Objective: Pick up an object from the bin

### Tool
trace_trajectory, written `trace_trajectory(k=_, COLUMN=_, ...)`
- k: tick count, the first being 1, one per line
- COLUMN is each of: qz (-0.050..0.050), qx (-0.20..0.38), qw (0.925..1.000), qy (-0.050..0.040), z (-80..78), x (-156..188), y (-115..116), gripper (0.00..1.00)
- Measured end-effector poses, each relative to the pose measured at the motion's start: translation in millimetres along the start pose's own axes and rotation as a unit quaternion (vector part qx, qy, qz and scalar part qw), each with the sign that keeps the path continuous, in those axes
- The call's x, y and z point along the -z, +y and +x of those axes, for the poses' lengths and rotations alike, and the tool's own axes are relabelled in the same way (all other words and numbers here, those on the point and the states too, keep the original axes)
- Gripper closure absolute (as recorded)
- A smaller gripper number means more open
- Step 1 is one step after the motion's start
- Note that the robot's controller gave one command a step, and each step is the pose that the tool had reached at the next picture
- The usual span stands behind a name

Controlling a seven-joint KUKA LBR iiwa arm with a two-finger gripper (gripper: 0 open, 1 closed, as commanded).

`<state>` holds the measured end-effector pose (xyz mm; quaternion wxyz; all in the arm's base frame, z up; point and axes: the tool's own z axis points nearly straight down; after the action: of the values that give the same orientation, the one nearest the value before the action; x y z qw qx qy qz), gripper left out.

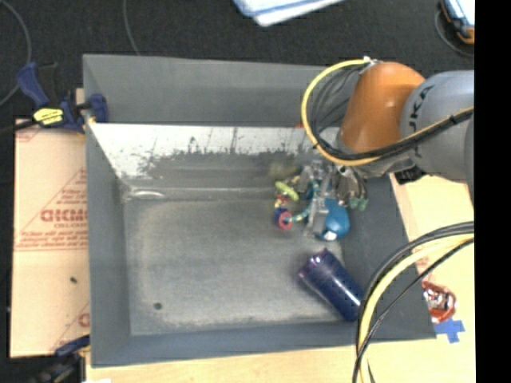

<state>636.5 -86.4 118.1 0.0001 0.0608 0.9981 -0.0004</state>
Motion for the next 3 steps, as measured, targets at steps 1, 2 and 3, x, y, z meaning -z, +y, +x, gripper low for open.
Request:
trace_trajectory(k=1, qz=0.000, qx=-0.010, qw=0.9999, qy=-0.0056, z=-18.8, x=-42.2, y=-22.8, gripper=1.00)
trace_trajectory(k=2, qz=0.000, qx=-0.010, qw=0.9999, qy=-0.0056, z=-18.8, x=-42.2, y=-22.7, gripper=1.00)
trace_trajectory(k=3, qz=0.000, qx=-0.010, qw=0.9999, qy=-0.0075, z=-6.6, x=48.4, y=-24.0, gripper=1.00)
